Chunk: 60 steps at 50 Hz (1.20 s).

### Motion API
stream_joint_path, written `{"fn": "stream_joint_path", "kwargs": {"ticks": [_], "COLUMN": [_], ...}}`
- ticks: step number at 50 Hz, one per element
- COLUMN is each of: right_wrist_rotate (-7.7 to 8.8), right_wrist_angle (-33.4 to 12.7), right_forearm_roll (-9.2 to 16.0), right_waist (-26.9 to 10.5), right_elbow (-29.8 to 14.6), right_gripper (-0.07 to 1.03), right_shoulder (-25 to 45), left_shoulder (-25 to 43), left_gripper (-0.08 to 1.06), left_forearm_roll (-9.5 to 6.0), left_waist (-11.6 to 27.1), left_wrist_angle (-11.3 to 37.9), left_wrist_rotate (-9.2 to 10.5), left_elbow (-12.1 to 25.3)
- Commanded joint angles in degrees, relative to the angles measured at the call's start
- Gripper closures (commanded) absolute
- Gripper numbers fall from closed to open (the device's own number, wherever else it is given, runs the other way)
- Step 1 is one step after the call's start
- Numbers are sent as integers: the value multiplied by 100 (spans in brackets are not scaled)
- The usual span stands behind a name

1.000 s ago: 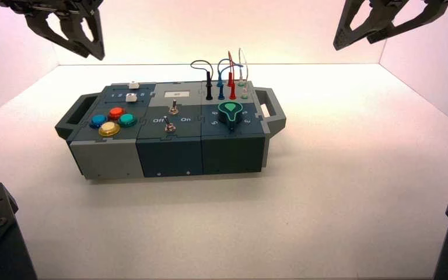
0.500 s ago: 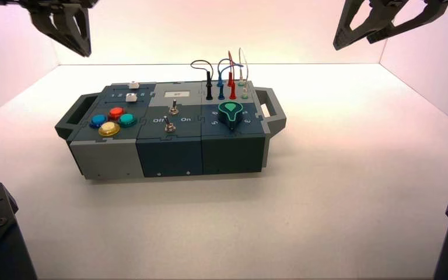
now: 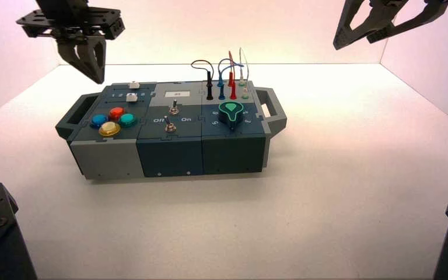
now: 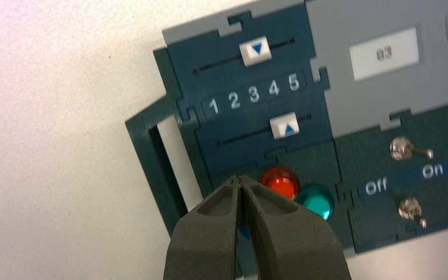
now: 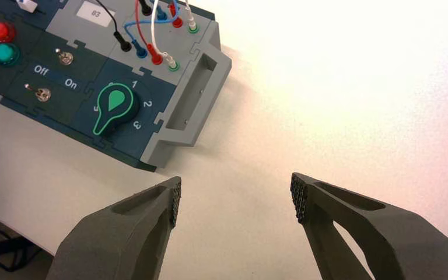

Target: Move the bottom slider to position 5.

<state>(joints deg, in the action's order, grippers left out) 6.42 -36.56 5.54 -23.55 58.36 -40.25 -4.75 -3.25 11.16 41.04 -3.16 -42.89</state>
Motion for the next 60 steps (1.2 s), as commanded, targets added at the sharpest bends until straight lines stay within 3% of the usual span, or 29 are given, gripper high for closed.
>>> {"fn": "stream_joint_path", "kwargs": {"ticks": [1,7,20,60], "right_wrist_rotate": [-9,-9,-9,-9], "right_wrist_angle": [18,18,18,18], "right_forearm_roll": [35,35,35,35], "right_waist": [9,9,9,9], "right_elbow": [-105,-114,-114,-105], "right_gripper": [-1,-1,-1,-1], "right_shoulder": [-35,-62,-62,-44], "left_shoulder": [193,615,1055,1055], "left_gripper": [100,100,100,100], "left_forearm_roll": [-62,-105,-149,-360], "left_waist": [-18,-18,0,343], "left_wrist_angle": [-35,-53,-237,-246], "left_wrist_rotate": [26,35,79,88], "left_elbow": [334,527,545,580]}}
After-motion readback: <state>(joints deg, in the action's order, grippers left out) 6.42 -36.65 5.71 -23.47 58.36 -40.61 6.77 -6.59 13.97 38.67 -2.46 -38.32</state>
